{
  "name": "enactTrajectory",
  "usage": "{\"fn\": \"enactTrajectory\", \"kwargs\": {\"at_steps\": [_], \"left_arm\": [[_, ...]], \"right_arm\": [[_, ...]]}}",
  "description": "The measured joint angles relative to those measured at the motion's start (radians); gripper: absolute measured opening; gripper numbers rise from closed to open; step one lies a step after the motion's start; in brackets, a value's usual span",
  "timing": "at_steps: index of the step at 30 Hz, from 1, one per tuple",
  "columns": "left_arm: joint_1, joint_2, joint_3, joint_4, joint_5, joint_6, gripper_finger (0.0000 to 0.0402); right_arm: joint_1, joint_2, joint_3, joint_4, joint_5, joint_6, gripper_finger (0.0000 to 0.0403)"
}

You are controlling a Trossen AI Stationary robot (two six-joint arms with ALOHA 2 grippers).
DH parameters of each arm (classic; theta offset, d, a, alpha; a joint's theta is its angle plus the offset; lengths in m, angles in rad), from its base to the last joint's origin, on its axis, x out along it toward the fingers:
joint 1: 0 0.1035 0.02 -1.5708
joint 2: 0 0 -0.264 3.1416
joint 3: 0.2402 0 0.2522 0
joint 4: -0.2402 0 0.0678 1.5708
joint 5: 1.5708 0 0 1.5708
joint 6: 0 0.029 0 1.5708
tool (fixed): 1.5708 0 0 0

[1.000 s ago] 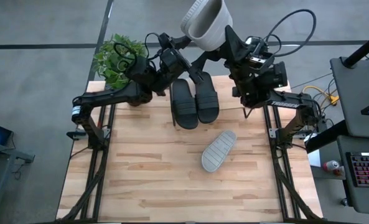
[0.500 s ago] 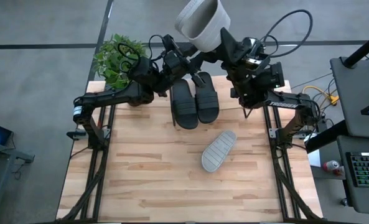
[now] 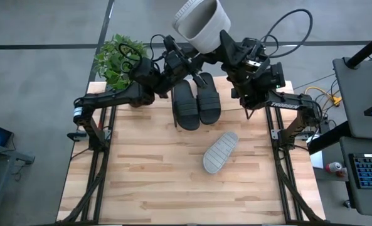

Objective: Pick and place slides into the shelf
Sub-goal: Put the right gray slide on the shelf

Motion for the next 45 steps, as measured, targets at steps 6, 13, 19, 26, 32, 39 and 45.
{"fn": "enactTrajectory", "kwargs": {"at_steps": [6, 13, 19, 26, 32, 39, 45], "left_arm": [[0.000, -0.003, 0.000, -0.014, -0.002, 0.000, 0.0031], [0.000, -0.003, 0.000, -0.016, -0.023, -0.022, 0.0030], [0.001, -0.016, -0.001, -0.039, -0.077, -0.021, 0.0030], [0.001, -0.082, -0.002, -0.123, -0.162, 0.003, 0.0030], [0.000, -0.106, -0.002, -0.270, -0.192, -0.102, 0.0028], [-0.003, -0.140, -0.004, -0.367, -0.196, -0.152, 0.0028], [-0.003, -0.180, -0.006, -0.391, -0.211, -0.151, 0.0027]], "right_arm": [[0.003, 0.000, 0.000, 0.003, -0.028, -0.043, 0.0070], [0.003, -0.002, 0.006, -0.001, -0.038, -0.022, 0.0168], [-0.001, -0.003, 0.006, -0.004, -0.089, 0.003, 0.0228], [-0.003, -0.045, 0.006, -0.161, -0.142, 0.019, 0.0263], [-0.016, -0.075, 0.005, -0.254, -0.138, 0.008, 0.0266], [-0.024, -0.151, 0.005, -0.481, -0.173, 0.012, 0.0266], [-0.026, -0.262, 0.005, -0.763, -0.131, -0.107, 0.0269]]}}
